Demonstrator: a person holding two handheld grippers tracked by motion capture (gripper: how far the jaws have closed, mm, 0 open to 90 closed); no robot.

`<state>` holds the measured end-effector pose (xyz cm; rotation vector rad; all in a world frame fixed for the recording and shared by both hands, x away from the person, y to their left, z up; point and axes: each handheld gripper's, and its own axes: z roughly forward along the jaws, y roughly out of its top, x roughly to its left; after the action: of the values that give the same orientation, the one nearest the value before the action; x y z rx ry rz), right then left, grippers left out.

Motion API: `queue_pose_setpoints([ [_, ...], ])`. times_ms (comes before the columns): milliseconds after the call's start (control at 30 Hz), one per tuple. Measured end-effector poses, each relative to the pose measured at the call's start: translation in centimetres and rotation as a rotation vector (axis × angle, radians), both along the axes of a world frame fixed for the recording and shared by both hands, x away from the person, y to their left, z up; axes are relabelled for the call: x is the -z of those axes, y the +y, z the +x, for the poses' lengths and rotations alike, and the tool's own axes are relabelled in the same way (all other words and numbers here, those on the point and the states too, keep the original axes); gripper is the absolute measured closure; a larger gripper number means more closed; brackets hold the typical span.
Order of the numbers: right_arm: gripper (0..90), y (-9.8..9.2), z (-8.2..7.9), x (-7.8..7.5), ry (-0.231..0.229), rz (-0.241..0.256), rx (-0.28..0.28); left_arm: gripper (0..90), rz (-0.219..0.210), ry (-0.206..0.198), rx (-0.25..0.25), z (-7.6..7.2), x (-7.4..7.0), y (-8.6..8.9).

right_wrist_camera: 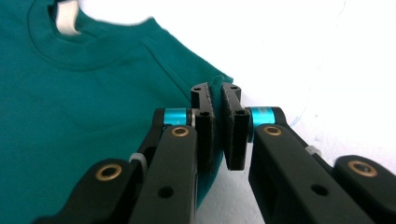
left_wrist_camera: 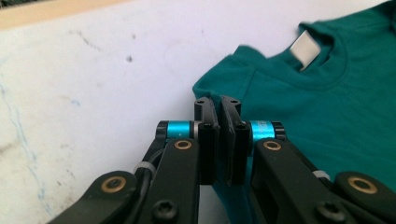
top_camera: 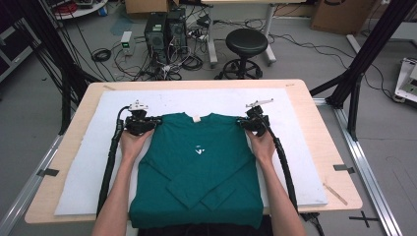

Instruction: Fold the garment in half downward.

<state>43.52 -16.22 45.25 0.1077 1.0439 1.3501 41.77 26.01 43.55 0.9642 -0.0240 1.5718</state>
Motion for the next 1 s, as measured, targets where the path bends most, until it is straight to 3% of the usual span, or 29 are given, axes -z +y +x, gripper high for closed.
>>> queue_pose_setpoints([
  [133, 85.6, -0.4, -0.9, -0.1, -0.009, -0.006, -0.022, 85.9, -0.004, -0.001, 0.01, -1.0, -0.1, -0.2],
  [233, 85.6, -0.5, -3.3, -0.5, -0.02, -0.01, 0.007, 85.9, -0.013, -0.01, 0.022, -2.2, -0.4, -0.3],
  [267, 85.6, -0.5, -3.3, -0.5, -0.02, -0.01, 0.007, 85.9, -0.016, -0.017, 0.023, -2.6, -0.4, -0.4],
  [300, 85.6, -0.4, -4.3, -0.7, -0.045, -0.01, 0.02, 85.9, -0.017, -0.026, 0.021, -3.2, -0.5, -0.5],
  [500, 85.4, -0.7, -7.0, -1.6, -0.082, 0.013, -0.003, 85.9, -0.03, -0.06, 0.029, -6.1, -1.7, -0.6],
  [567, 85.4, -0.8, -7.3, -1.8, -0.079, 0.019, -0.01, 85.9, -0.033, -0.069, 0.037, -6.9, -2.0, -0.6],
  [667, 85.3, -1.1, -8.5, -2.1, -0.111, 0.023, -0.045, 85.9, -0.034, -0.078, 0.042, -7.8, -2.4, -0.6],
  [833, 85.3, -1.5, -9.5, -2.3, -0.118, 0.03, -0.077, 85.8, -0.025, -0.121, 0.057, -9.4, -2.5, -0.8],
  [900, 85.3, -1.9, -10.2, -2.2, -0.151, 0.037, -0.106, 85.9, -0.022, -0.134, 0.054, -9.9, -2.5, -0.9],
  [1000, 85.3, -2.1, -10.4, -2.1, -0.167, 0.037, -0.104, 85.9, -0.008, -0.157, 0.058, -10.4, -2.2, -1.0],
])
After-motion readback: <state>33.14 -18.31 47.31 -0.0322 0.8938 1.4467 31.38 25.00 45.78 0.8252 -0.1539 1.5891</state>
